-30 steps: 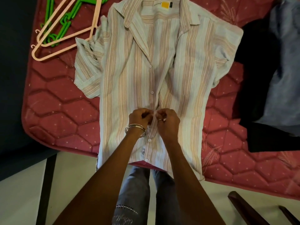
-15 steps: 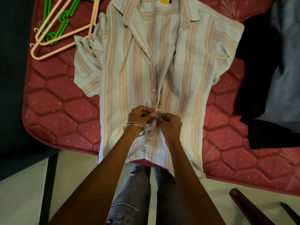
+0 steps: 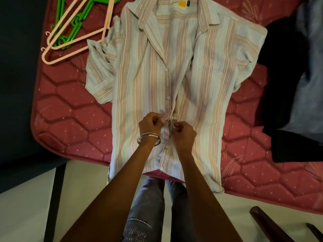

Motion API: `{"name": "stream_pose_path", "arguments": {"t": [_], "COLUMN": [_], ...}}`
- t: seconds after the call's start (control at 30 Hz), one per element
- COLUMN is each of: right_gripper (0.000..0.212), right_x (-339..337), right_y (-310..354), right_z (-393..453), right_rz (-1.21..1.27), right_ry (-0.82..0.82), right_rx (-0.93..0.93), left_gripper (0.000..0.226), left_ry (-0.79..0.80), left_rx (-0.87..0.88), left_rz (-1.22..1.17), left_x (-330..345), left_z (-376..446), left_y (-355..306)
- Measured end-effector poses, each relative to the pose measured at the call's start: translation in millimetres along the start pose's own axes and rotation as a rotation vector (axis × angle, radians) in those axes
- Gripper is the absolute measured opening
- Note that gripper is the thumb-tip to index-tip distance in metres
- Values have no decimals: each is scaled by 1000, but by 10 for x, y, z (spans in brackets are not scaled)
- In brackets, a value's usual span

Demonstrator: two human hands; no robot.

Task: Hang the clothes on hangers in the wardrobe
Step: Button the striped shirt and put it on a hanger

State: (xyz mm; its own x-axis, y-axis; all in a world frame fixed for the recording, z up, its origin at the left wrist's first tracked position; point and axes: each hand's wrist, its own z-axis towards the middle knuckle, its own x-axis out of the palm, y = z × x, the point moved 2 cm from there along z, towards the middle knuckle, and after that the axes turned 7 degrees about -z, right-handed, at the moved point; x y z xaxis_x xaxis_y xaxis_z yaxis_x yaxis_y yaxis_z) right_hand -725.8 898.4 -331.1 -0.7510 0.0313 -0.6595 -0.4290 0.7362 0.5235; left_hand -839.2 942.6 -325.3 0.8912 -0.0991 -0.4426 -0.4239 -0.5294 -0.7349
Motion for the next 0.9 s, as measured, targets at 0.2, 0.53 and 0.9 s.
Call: {"name": "stream_pose_path", "arguments": {"t": [0.2, 0.53, 0.9], "right_gripper": [13, 15, 19], "right_x": [-18, -61, -51], "right_y": [44, 16, 24], "right_z": [-148, -94, -48], "right_rz": [218, 117, 230], "right_ry": [-117, -93, 38], "right_rx": [-108, -254, -101], "left_gripper": [15, 19, 19], "left_ry": [32, 49, 68], "left_rx": [24, -86, -144], "left_rz": [26, -52, -48], "left_x": [72, 40, 73], "left_z": [-13, 12, -9], "left_y": [-115, -126, -144]}}
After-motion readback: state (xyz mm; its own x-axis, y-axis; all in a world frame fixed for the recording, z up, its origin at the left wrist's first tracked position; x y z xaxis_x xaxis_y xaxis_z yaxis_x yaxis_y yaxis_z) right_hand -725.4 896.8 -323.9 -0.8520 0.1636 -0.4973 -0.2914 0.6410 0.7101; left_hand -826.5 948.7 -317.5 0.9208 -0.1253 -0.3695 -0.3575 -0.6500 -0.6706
